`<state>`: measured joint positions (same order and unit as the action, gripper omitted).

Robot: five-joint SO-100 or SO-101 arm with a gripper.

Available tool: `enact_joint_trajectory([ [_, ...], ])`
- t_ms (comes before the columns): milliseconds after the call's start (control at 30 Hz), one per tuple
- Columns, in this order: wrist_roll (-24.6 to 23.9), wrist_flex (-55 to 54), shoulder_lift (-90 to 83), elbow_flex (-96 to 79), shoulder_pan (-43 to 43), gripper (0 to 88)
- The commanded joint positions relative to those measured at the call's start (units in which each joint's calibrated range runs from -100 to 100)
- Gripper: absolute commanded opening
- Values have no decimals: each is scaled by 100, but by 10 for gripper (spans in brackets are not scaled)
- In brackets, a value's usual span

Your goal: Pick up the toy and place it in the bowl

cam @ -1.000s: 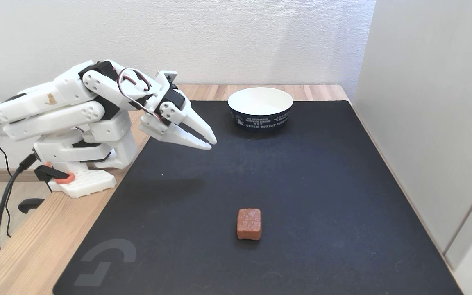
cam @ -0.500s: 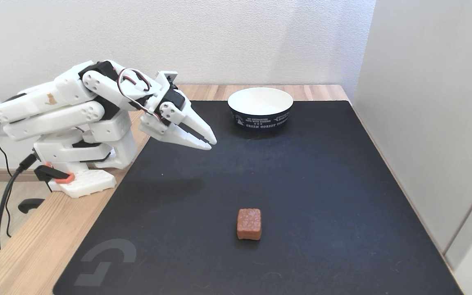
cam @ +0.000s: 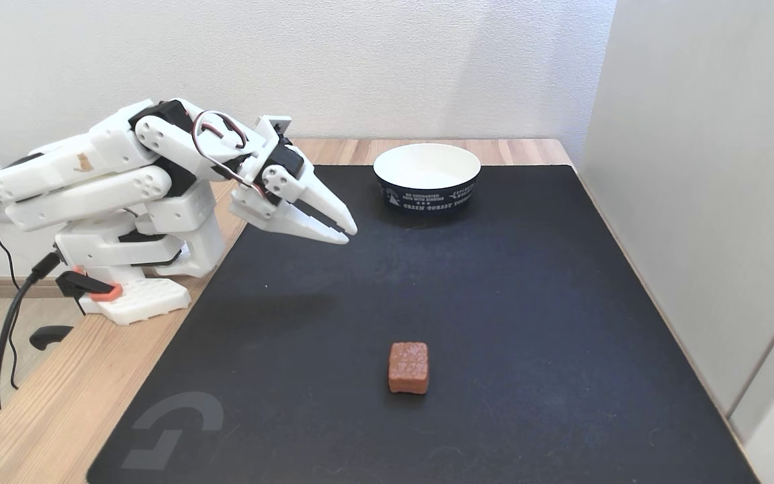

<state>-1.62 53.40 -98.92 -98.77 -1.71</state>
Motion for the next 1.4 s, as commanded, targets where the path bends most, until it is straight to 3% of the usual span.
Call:
enact_joint_trajectory([
  [0,-10,29,-58,-69,-26,363],
  [67,32,37,-58,-69,-26,422],
  [333,-15,88,-50,-42,-26,360],
  [600,-214,1883,267,2176,367,378],
  [733,-41,2052,1818,3374,719,378],
  [900,564,2112,4010,5051,1287,378],
  [1100,835,2272,6419,7259,1430,378],
  [1367,1498,2899,8954,8953,2325,378],
])
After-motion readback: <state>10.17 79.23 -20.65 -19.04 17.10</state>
